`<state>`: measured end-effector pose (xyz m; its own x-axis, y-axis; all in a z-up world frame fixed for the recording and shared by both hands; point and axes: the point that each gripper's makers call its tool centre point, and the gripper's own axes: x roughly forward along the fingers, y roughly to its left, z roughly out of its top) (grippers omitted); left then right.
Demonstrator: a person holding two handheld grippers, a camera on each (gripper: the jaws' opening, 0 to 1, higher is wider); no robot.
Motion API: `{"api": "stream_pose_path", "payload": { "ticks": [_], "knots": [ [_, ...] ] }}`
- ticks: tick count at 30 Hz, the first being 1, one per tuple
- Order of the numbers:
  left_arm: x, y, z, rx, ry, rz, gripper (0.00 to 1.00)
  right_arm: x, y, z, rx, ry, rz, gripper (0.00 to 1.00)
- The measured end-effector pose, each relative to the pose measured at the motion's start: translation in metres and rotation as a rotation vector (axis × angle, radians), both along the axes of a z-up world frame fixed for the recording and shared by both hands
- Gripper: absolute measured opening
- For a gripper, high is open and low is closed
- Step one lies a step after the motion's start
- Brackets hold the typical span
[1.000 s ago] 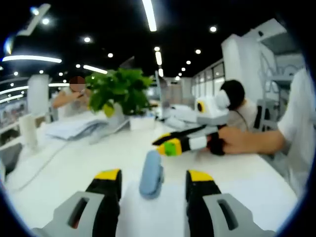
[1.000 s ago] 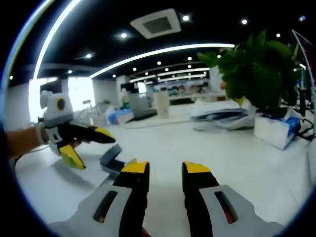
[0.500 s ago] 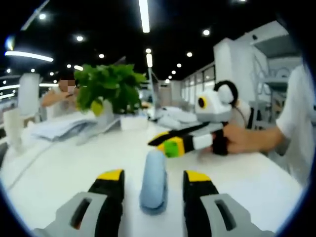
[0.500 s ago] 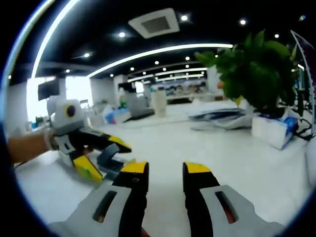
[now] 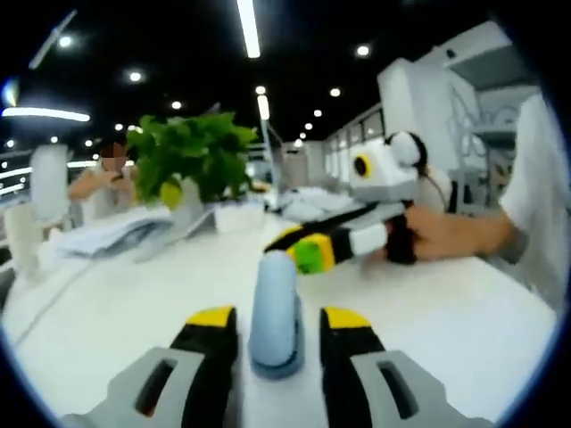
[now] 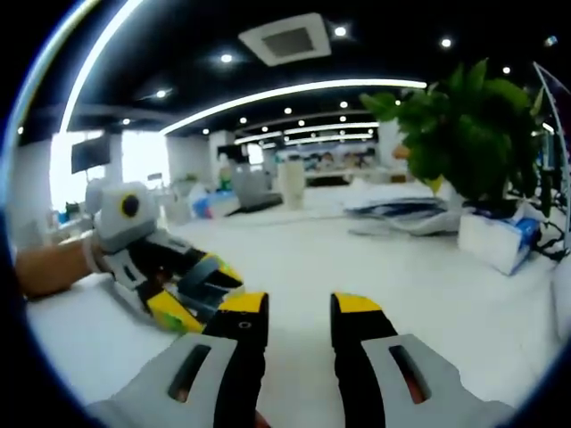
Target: Pick up the paper insert the paper into the punch align the paper edges press the punch to punch holes
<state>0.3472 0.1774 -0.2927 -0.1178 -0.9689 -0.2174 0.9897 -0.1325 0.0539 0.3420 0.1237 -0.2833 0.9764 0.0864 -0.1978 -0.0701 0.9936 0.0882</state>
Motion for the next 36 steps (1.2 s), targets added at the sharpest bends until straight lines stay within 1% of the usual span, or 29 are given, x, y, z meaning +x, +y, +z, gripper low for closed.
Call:
{"api": "stream_pose_path", "payload": {
  "ticks": [6, 13, 18, 21, 23, 25, 26, 30, 31, 32, 33, 34, 35, 36],
  "knots": [
    [0.001, 0.000, -0.001, 0.000, 0.009, 0.005, 0.37, 0.000, 0.001, 0.000, -0.011, 0.001, 0.000, 0.30],
    [0.003, 0.000, 0.001, -0.011, 0.006, 0.007, 0.28, -0.001, 0.001, 0.000, -0.010, -0.001, -0.001, 0.30],
    [0.004, 0.000, 0.001, -0.011, 0.015, 0.012, 0.27, -0.001, 0.001, 0.002, -0.009, -0.007, 0.001, 0.29],
    [0.006, 0.000, 0.002, -0.012, 0.024, 0.017, 0.25, -0.003, 0.003, 0.010, 0.002, -0.046, 0.010, 0.25],
    [0.006, 0.000, 0.002, -0.013, 0.025, 0.017, 0.25, -0.004, 0.007, 0.019, 0.017, -0.083, 0.032, 0.17],
    [0.006, -0.001, 0.002, -0.012, 0.028, 0.017, 0.25, -0.005, 0.008, 0.024, 0.024, -0.105, 0.035, 0.07],
    [0.006, -0.001, 0.002, -0.012, 0.028, 0.018, 0.25, -0.005, 0.010, 0.028, 0.027, -0.118, 0.043, 0.05],
    [0.006, -0.001, 0.003, -0.012, 0.029, 0.018, 0.25, -0.004, 0.024, 0.045, -0.008, -0.137, 0.069, 0.05],
    [0.006, -0.001, 0.003, -0.012, 0.029, 0.017, 0.25, -0.003, 0.033, 0.050, -0.010, -0.143, 0.098, 0.05],
    [0.006, -0.001, 0.003, -0.012, 0.029, 0.017, 0.25, -0.001, 0.042, 0.054, -0.001, -0.135, 0.118, 0.05],
    [0.007, -0.001, 0.003, -0.012, 0.029, 0.017, 0.25, 0.005, 0.053, 0.058, -0.013, -0.123, 0.132, 0.05],
    [0.007, -0.001, 0.003, -0.012, 0.030, 0.017, 0.25, 0.005, 0.056, 0.058, -0.027, -0.118, 0.143, 0.05],
    [0.007, -0.001, 0.003, -0.012, 0.032, 0.018, 0.25, 0.011, 0.068, 0.061, -0.053, -0.109, 0.154, 0.05],
    [0.007, -0.001, 0.003, -0.011, 0.035, 0.019, 0.25, 0.014, 0.072, 0.062, -0.078, -0.112, 0.162, 0.05]
  ]
}}
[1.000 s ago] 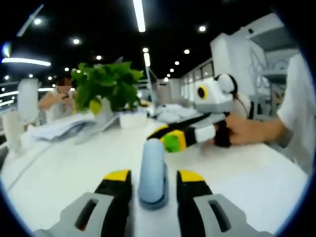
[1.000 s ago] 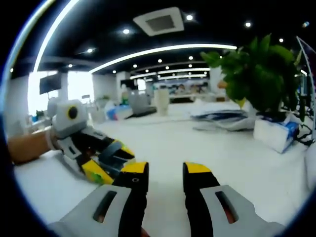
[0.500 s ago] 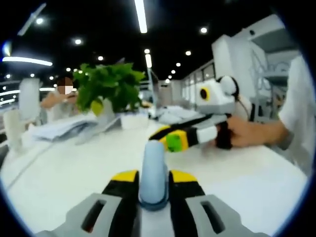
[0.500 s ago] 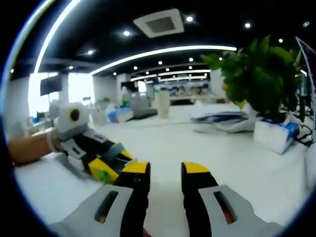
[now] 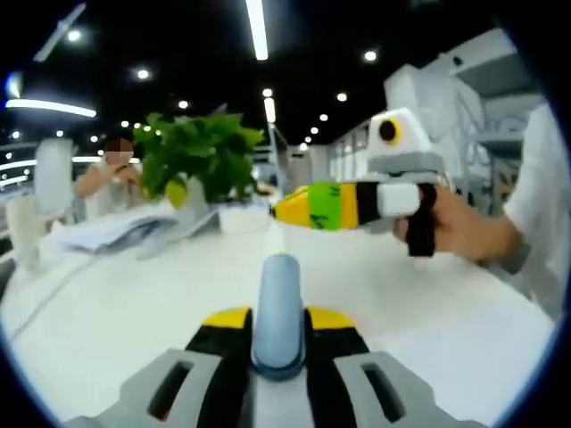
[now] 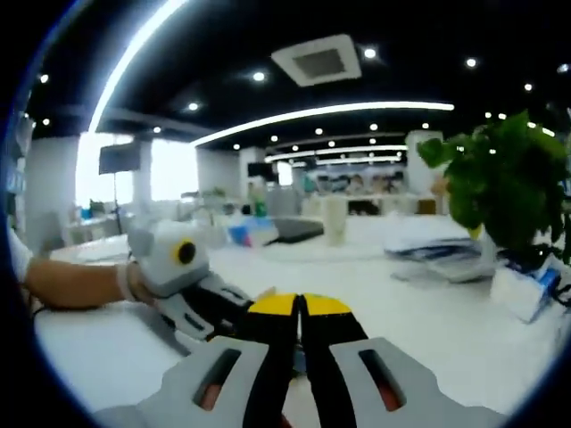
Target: Pick up the paper insert the paper into the punch align the paper edges press the punch to punch holes
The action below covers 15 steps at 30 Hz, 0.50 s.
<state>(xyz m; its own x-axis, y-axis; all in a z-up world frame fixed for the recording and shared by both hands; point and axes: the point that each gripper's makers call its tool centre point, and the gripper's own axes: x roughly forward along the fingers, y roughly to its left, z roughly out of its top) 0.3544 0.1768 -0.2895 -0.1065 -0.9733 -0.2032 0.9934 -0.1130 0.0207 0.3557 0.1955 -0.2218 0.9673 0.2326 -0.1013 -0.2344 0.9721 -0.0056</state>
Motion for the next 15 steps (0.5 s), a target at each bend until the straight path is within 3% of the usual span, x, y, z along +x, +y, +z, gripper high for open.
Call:
{"api": "stream_pose_path", "payload": {
  "ticks": [6, 15],
  "knots": [
    [0.001, 0.000, 0.000, 0.002, 0.006, 0.000, 0.25, 0.012, 0.007, -0.020, -0.109, 0.051, -0.013, 0.04],
    [0.001, 0.000, 0.000, 0.004, 0.011, 0.000, 0.24, 0.011, 0.007, -0.020, -0.140, 0.049, -0.031, 0.03]
  ]
}}
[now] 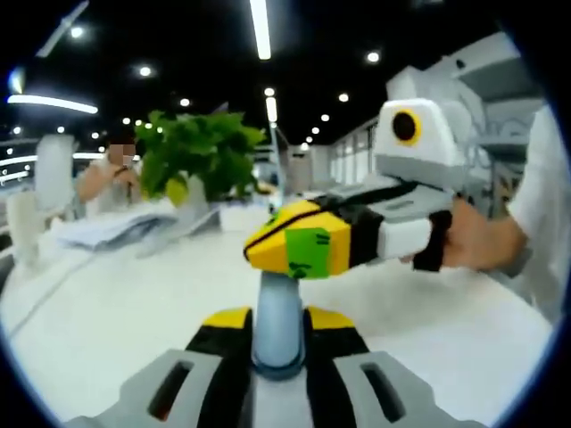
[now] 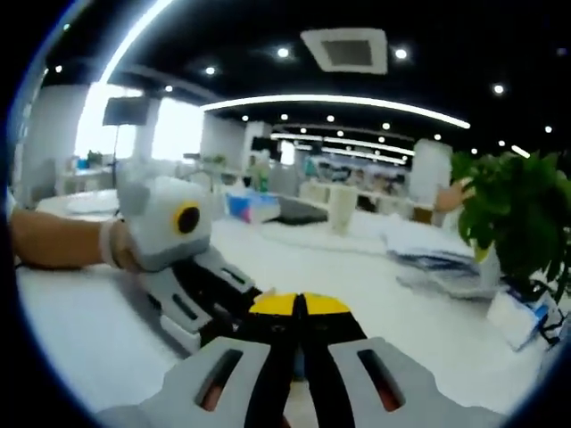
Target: Pick up the paper insert the paper into the punch align the paper edges press the punch to punch holes
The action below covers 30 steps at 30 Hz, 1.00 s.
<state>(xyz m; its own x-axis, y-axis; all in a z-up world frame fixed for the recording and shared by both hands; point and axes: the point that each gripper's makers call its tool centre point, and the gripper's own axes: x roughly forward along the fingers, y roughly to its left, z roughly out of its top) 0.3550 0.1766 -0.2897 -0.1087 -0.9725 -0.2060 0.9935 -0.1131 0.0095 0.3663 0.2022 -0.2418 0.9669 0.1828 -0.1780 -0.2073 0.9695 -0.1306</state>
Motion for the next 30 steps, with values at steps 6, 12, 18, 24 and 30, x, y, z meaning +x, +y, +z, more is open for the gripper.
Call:
{"api": "stream_pose_path", "payload": {
  "ticks": [6, 12, 18, 24, 30],
  "knots": [
    [0.000, 0.000, 0.000, 0.000, -0.002, -0.001, 0.24, -0.002, -0.010, -0.008, 0.082, 0.046, -0.021, 0.02],
    [0.000, 0.000, 0.000, 0.002, 0.003, 0.002, 0.24, -0.004, -0.019, -0.020, 0.140, 0.087, -0.048, 0.02],
    [0.000, 0.000, 0.000, 0.002, 0.003, 0.000, 0.24, -0.007, -0.022, -0.033, 0.269, 0.093, -0.051, 0.01],
    [0.000, 0.000, 0.000, 0.003, 0.004, 0.001, 0.24, -0.012, -0.017, -0.031, 0.246, 0.091, -0.063, 0.02],
    [0.001, 0.000, 0.000, 0.007, 0.013, 0.006, 0.24, -0.010, -0.013, -0.014, 0.150, 0.028, -0.039, 0.03]
  ]
}}
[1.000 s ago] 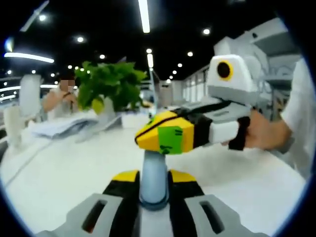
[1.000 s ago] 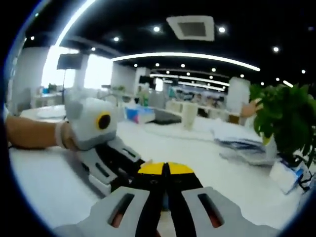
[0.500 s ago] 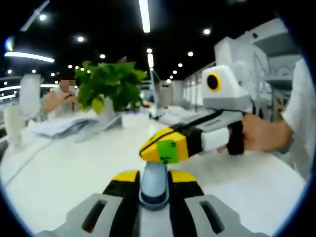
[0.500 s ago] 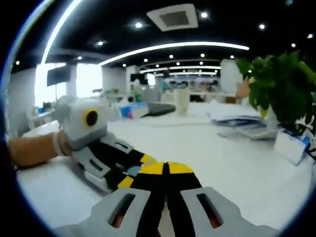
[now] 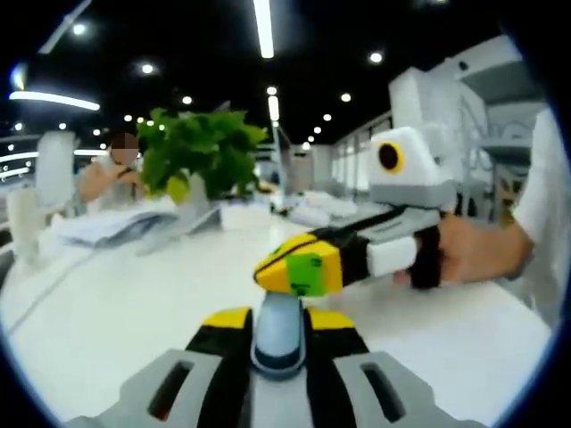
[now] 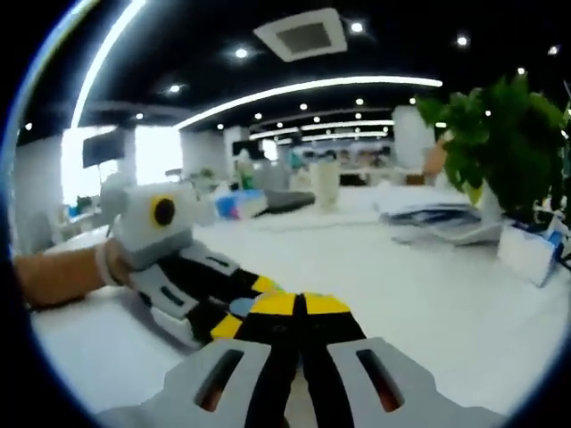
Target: Pick up the paper insert the paper into the punch align the paper edges press the punch to punch holes
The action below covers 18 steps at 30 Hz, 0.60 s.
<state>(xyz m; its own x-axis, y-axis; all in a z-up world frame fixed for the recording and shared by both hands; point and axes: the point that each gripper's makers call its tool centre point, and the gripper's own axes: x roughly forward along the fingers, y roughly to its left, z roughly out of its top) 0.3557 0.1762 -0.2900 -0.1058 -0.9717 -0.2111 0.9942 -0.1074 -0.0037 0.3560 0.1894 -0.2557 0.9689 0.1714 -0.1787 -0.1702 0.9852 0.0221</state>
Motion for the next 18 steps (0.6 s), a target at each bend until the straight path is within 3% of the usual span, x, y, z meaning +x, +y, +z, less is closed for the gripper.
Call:
{"api": "stream_pose_path", "payload": {
  "ticks": [5, 6, 8, 10, 13, 15, 18],
  "knots": [
    [0.000, 0.000, 0.000, 0.000, -0.001, 0.000, 0.24, 0.005, 0.016, 0.022, -0.030, -0.033, 0.048, 0.04],
    [0.000, 0.000, 0.000, 0.000, -0.002, 0.000, 0.24, 0.004, 0.015, 0.023, -0.027, -0.026, 0.047, 0.04],
    [0.000, 0.000, 0.000, 0.000, 0.000, 0.001, 0.24, 0.002, 0.016, 0.035, -0.006, -0.083, 0.055, 0.04],
    [0.000, 0.000, 0.000, -0.001, -0.001, 0.000, 0.25, -0.007, 0.002, 0.041, -0.003, -0.099, 0.052, 0.04],
    [0.000, 0.000, 0.000, -0.003, -0.004, 0.001, 0.25, -0.013, -0.025, 0.028, -0.063, -0.105, 0.049, 0.06],
    [0.001, 0.000, 0.001, -0.005, -0.004, 0.001, 0.25, -0.019, -0.043, 0.007, -0.060, -0.056, 0.048, 0.06],
    [0.001, -0.001, 0.001, -0.006, 0.000, 0.003, 0.25, -0.025, -0.050, -0.010, -0.075, -0.034, 0.070, 0.07]
  ]
}}
